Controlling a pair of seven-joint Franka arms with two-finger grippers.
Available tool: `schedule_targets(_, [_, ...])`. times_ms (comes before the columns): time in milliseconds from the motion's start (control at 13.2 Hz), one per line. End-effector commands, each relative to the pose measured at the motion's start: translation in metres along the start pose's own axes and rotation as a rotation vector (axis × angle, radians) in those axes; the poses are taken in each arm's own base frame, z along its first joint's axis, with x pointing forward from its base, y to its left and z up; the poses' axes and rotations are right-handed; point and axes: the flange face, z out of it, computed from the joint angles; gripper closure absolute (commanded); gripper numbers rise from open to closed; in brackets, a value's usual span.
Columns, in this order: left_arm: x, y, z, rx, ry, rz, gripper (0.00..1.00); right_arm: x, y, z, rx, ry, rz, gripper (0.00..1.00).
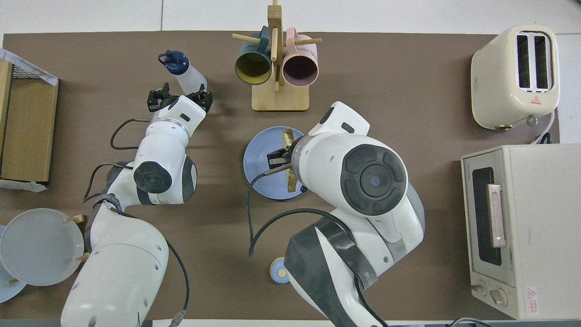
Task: Put bread on plate and add seasoning
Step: 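Lower the bread onto the plate while the left gripper grasps the bottle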
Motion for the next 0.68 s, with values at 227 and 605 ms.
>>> schedule_targets(227, [0.017, 0.005, 0.016, 0.002, -0.013, -0.047, 0.00, -0.028, -0.020, 0.048, 0.054, 0.052, 0.022, 1.00])
schedule_targets(605, [0.020, 0.003, 0.018, 0.003, -0.021, -0.057, 0.00, -0.033, -0.014, 0.054, 0.053, 0.060, 0.011, 1.00])
